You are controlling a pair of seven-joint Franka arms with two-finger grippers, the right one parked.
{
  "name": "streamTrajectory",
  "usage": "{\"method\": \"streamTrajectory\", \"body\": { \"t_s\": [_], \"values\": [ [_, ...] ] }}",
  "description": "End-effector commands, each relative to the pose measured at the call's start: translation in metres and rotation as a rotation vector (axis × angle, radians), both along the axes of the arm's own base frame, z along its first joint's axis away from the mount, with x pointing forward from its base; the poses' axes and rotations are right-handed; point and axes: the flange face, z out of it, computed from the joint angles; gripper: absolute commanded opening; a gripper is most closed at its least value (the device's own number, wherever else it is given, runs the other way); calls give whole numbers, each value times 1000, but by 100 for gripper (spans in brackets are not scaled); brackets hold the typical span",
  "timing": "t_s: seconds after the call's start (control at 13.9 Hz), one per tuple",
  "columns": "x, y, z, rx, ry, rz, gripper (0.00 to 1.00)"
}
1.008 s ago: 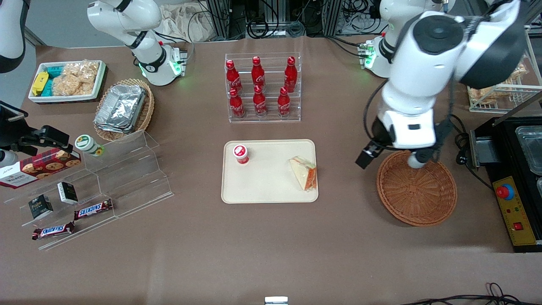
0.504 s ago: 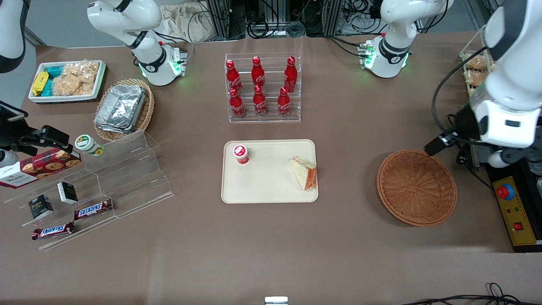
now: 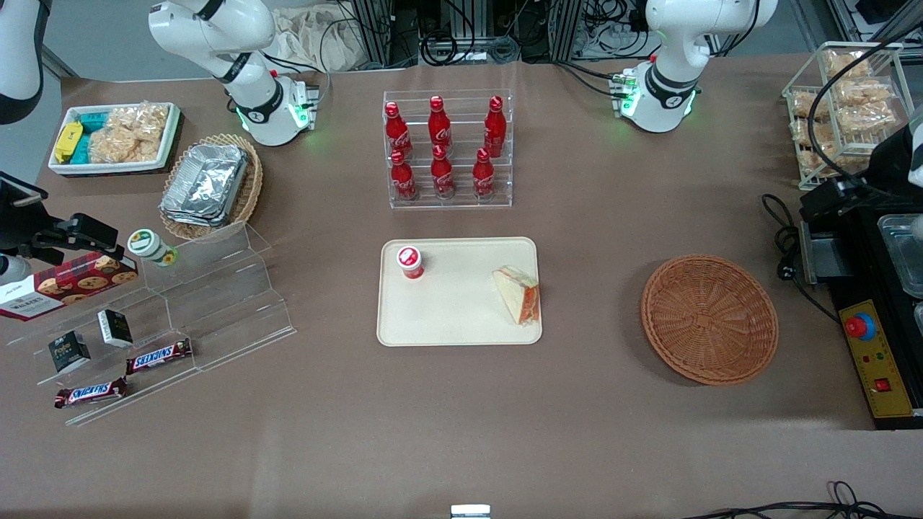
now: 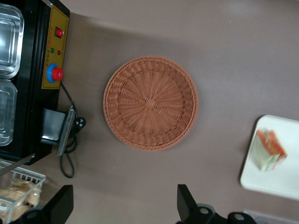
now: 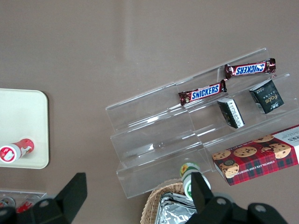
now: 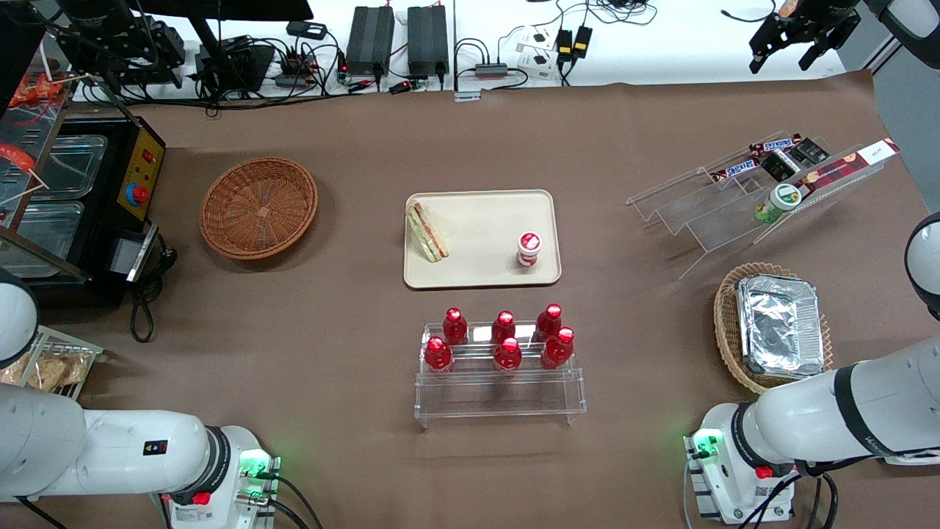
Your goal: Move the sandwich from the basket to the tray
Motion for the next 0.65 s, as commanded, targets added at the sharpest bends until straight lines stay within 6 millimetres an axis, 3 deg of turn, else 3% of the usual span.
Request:
{"method": "streamTrajectory", "body": {
  "t_s": [0.0,0.29,0.58],
  "values": [
    [-39,5,-6,-16,-34,-44,100],
    [-58,10,-24,-29,-66,-41,100],
    [-51,8,-11,-39,-72,-51,100]
  ]
}}
